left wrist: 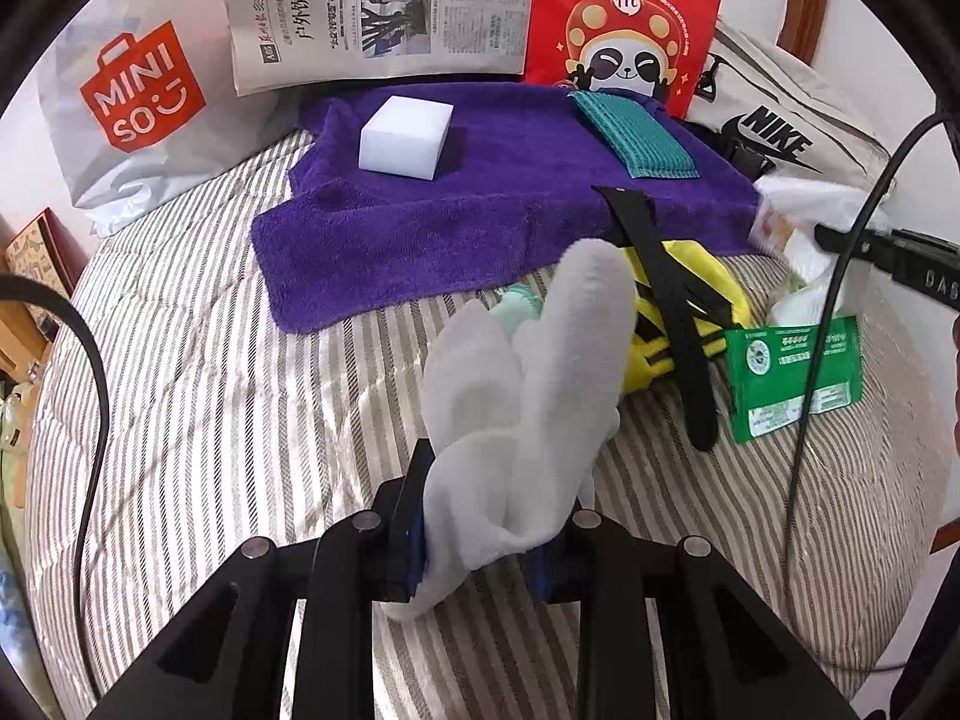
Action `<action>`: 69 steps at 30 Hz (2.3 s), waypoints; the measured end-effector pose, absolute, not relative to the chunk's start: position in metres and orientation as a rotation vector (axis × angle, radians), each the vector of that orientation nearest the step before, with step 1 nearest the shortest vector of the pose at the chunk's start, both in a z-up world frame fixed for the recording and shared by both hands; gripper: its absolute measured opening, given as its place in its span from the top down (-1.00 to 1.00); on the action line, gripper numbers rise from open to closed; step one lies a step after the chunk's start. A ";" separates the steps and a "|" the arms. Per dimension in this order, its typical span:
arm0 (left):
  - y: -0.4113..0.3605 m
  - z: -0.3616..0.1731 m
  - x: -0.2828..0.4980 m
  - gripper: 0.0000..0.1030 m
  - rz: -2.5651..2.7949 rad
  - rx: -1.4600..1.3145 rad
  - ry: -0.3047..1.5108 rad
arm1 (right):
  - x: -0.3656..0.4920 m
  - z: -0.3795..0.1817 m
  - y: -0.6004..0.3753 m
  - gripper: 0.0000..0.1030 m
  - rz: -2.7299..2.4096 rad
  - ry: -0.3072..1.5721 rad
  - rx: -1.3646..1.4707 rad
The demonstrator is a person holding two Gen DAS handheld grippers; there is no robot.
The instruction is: Organize soft objects
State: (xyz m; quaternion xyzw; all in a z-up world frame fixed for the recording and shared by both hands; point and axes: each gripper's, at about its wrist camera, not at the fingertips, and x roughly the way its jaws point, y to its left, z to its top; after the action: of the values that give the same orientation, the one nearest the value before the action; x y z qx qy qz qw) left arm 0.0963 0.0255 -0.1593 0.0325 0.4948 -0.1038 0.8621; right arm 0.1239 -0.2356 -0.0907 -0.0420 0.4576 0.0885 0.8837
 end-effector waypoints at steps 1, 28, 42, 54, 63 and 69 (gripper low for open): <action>0.026 -0.158 0.093 0.52 -0.218 0.069 1.037 | 0.122 -0.088 -0.239 0.68 0.186 0.953 -0.072; 0.067 -0.093 0.025 0.53 -0.230 -0.103 0.920 | 0.076 -0.047 -0.271 0.69 0.255 0.916 0.152; 0.066 -0.070 0.022 0.54 -0.305 -0.114 0.831 | 0.093 -0.046 -0.255 0.69 0.260 0.926 0.116; 0.061 -0.062 0.067 0.54 -0.315 -0.094 0.811 | 0.136 -0.039 -0.254 0.69 0.262 0.908 0.111; 0.055 -0.064 0.110 0.54 -0.317 -0.088 0.825 | 0.187 -0.040 -0.252 0.69 0.275 0.904 0.098; 0.052 -0.061 0.145 0.54 -0.319 -0.101 0.823 | 0.222 -0.045 -0.245 0.69 0.314 0.906 0.109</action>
State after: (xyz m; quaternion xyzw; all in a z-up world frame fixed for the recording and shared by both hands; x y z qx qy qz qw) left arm 0.1450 0.0516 -0.0613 -0.0487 0.3982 -0.1544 0.9029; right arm 0.2225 -0.2452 -0.0448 0.0525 0.4356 0.1508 0.8858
